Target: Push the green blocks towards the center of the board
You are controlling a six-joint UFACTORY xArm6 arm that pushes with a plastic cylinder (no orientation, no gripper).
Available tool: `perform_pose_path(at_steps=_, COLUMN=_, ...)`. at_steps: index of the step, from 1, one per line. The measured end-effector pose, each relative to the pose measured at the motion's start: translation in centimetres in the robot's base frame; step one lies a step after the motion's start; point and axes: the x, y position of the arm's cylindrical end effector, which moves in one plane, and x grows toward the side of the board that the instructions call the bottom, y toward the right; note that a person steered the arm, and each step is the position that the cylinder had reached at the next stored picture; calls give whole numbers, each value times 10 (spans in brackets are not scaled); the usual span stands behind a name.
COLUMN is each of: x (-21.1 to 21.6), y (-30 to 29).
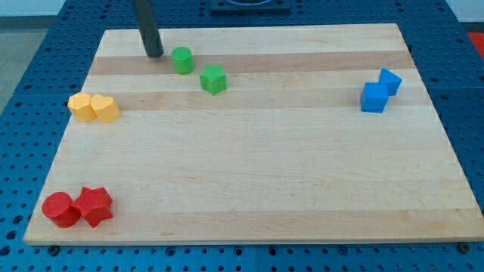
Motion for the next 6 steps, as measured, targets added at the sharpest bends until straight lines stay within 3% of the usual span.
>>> perform_pose_path(at_steps=2, x=16, y=62)
perform_pose_path(at_steps=3, x=-20, y=22)
perform_pose_path(at_steps=4, x=-60, y=36)
perform_pose_path(at_steps=6, x=9, y=108)
